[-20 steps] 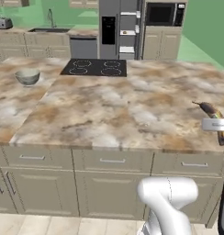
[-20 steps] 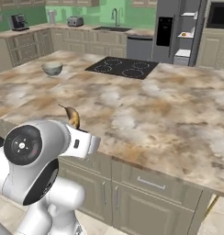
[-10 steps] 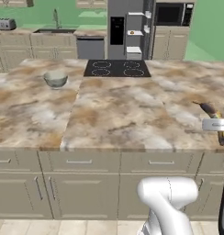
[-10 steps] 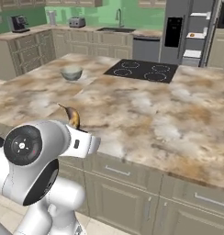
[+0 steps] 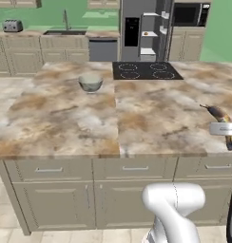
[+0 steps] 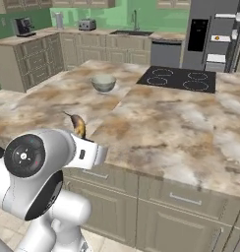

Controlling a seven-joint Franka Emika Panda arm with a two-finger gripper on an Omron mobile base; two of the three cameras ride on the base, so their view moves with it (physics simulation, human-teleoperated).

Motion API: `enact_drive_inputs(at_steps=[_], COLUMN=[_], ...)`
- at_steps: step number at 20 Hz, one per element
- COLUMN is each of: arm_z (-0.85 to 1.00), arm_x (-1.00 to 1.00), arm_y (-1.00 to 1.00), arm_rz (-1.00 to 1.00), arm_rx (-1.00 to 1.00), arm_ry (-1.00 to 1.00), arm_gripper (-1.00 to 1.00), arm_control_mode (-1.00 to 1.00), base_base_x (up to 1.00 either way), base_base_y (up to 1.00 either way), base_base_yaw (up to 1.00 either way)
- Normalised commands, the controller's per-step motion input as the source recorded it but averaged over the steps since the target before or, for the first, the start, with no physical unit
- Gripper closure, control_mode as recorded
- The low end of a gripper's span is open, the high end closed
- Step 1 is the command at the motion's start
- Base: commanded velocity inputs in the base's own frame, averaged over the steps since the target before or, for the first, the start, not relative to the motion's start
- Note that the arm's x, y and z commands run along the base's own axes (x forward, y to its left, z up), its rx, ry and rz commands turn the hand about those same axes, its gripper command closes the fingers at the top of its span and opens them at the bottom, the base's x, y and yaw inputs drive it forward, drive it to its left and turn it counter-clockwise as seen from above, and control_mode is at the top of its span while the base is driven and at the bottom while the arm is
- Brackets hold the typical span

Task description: Retrieve the banana and orange from the fridge and place them into the bowl on the dining table.

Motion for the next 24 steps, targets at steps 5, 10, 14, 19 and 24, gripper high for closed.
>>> enact_drive_inputs(at_steps=[5, 10, 14, 19, 24], arm_z=[0.00, 0.00, 0.00, 0.00, 0.00], arm_x=[0.00, 0.00, 0.00, 0.00, 0.00], arm_y=[0.00, 0.00, 0.00, 0.00, 0.00], arm_rz=[0.00, 0.00, 0.00, 0.00, 0.00], arm_rx=[0.00, 0.00, 0.00, 0.00, 0.00], arm_ry=[0.00, 0.00, 0.00, 0.00, 0.00], arm_gripper=[1.00, 1.00, 1.00, 1.00, 1.00], arm_control_mode=[1.00, 1.00, 1.00, 1.00, 1.00], base_base_x=[0.08, 0.00, 0.07, 0.12, 0.13], base_base_y=[1.00, 1.00, 1.00, 1.00, 1.00], base_base_yaw=[-0.12, -0.18, -0.27, -0.35, -0.36])
